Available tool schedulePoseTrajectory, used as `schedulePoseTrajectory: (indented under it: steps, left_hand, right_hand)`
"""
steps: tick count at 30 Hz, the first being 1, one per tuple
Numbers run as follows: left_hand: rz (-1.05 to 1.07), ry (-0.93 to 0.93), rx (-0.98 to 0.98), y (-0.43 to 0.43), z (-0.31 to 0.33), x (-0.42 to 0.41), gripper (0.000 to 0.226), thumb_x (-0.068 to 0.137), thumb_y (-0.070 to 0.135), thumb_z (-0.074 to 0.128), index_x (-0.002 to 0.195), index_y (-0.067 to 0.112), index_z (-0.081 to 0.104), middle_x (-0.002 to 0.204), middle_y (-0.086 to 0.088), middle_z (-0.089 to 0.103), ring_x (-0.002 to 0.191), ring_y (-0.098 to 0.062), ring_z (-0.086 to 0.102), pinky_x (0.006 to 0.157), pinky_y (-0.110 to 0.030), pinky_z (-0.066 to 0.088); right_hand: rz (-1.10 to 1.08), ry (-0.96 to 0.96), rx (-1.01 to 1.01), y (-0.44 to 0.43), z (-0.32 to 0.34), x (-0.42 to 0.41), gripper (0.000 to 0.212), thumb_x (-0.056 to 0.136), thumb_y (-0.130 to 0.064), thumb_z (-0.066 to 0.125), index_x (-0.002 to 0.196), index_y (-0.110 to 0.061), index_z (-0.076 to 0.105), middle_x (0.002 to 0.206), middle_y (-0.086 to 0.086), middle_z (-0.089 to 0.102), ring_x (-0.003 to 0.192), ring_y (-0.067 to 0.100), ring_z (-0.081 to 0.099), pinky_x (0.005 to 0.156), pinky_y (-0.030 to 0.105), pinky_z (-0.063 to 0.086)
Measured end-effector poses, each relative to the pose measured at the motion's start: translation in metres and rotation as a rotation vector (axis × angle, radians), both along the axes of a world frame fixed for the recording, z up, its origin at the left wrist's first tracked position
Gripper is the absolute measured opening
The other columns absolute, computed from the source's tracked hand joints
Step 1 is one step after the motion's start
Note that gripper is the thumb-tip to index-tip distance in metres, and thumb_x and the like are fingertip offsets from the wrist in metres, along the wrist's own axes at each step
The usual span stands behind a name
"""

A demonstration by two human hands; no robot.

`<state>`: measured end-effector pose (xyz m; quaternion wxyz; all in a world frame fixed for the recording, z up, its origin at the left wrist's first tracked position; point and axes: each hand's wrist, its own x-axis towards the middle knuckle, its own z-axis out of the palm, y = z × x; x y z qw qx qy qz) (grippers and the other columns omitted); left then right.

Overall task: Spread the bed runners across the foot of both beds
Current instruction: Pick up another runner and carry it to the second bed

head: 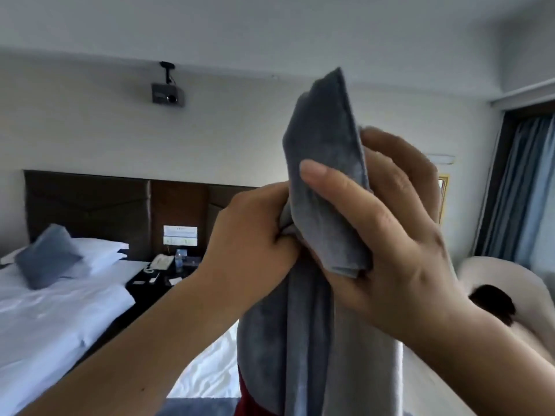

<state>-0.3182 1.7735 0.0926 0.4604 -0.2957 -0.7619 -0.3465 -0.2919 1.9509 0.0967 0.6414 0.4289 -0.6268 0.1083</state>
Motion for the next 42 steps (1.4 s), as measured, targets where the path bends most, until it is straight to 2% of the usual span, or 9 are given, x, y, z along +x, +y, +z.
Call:
schedulePoseTrajectory:
  steps: [7, 11, 16, 23, 28, 32, 34, 38, 42]
  left_hand:
    - [0.125, -0.123, 0.079, -0.170, -0.002, 0.060, 0.012, 0.063, 0.038, 0.064, 0.070, 0.028, 0.062, 0.071, -0.004, 0.072, 0.070, -0.029, 0.071, 0.066, -0.054, 0.059]
    - [0.086, -0.252, 0.101, -0.275, -0.017, 0.099, 0.049, 0.057, 0.041, 0.097, 0.096, 0.038, 0.066, 0.093, 0.022, 0.072, 0.086, 0.001, 0.071, 0.073, -0.018, 0.058]
    - [0.238, -0.379, 0.194, -0.375, -0.087, 0.122, 0.114, 0.051, 0.049, 0.099, 0.145, 0.048, 0.033, 0.138, 0.029, 0.052, 0.126, 0.007, 0.052, 0.093, -0.013, 0.048]
    - [0.415, -0.446, 0.705, -0.486, -0.155, 0.105, 0.043, 0.076, 0.038, 0.067, 0.118, 0.041, 0.057, 0.116, 0.019, 0.069, 0.116, -0.005, 0.064, 0.087, -0.012, 0.049]
    - [0.658, -0.271, 0.608, -0.592, -0.143, 0.094, 0.034, 0.093, 0.005, 0.055, 0.105, 0.036, 0.062, 0.094, 0.029, 0.071, 0.088, 0.002, 0.066, 0.079, -0.007, 0.046]
    - [0.912, -0.282, 0.449, -0.684, -0.148, 0.091, 0.026, 0.085, 0.020, 0.052, 0.106, 0.027, 0.065, 0.091, 0.008, 0.071, 0.088, -0.017, 0.068, 0.083, -0.040, 0.056]
    - [0.998, -0.282, 0.374, -0.722, -0.149, 0.090, 0.030, 0.083, 0.013, 0.050, 0.106, 0.025, 0.065, 0.094, 0.009, 0.069, 0.089, -0.014, 0.067, 0.081, -0.043, 0.056]
    - [1.177, -0.277, 0.227, -0.780, -0.138, 0.100, 0.048, 0.078, 0.003, 0.047, 0.082, 0.051, 0.051, 0.081, 0.025, 0.056, 0.075, 0.004, 0.055, 0.068, -0.010, 0.038]
    - [1.305, -0.305, 0.143, -0.843, -0.148, 0.131, 0.050, 0.076, 0.009, 0.046, 0.112, 0.039, 0.061, 0.101, 0.019, 0.060, 0.090, -0.005, 0.060, 0.074, -0.021, 0.049]
  right_hand:
    - [0.222, -0.175, 0.049, -0.169, -0.003, 0.022, 0.064, 0.078, 0.001, 0.081, 0.131, -0.025, 0.060, 0.122, 0.007, 0.056, 0.107, 0.033, 0.057, 0.093, 0.034, 0.046]
    - [0.405, -0.198, 0.093, -0.276, -0.005, 0.024, 0.050, 0.080, 0.000, 0.080, 0.123, -0.021, 0.066, 0.113, 0.007, 0.060, 0.097, 0.033, 0.058, 0.086, 0.035, 0.047]
    - [0.592, -0.297, -0.007, -0.383, -0.010, 0.012, 0.047, 0.070, 0.009, 0.080, 0.110, -0.014, 0.072, 0.105, 0.004, 0.059, 0.092, 0.032, 0.059, 0.077, 0.040, 0.049]
    - [0.830, -0.408, 0.077, -0.543, -0.023, -0.005, 0.038, 0.067, 0.012, 0.079, 0.097, -0.010, 0.072, 0.100, 0.005, 0.063, 0.094, 0.029, 0.060, 0.077, 0.039, 0.049]
    - [0.842, -0.495, 0.086, -0.629, -0.015, -0.034, 0.048, 0.066, 0.007, 0.066, 0.110, -0.015, 0.069, 0.103, 0.004, 0.063, 0.092, 0.027, 0.062, 0.076, 0.044, 0.052]
    - [0.526, -0.511, 0.129, -0.700, -0.015, -0.063, 0.046, 0.073, -0.013, 0.076, 0.116, -0.022, 0.061, 0.100, 0.005, 0.058, 0.083, 0.032, 0.056, 0.063, 0.043, 0.051]
    - [0.366, -0.443, 0.101, -0.739, -0.021, -0.074, 0.053, 0.075, -0.020, 0.077, 0.123, -0.023, 0.057, 0.117, 0.014, 0.055, 0.097, 0.039, 0.051, 0.070, 0.048, 0.046]
    - [0.270, -0.380, 0.249, -0.826, -0.036, -0.069, 0.066, 0.070, -0.017, 0.072, 0.133, -0.024, 0.055, 0.150, 0.022, 0.038, 0.136, 0.045, 0.034, 0.095, 0.056, 0.029]
    - [0.459, -0.433, 0.664, -0.920, -0.057, -0.041, 0.068, 0.079, -0.041, 0.069, 0.142, -0.029, 0.047, 0.158, 0.009, 0.032, 0.151, 0.032, 0.015, 0.111, 0.051, 0.015]
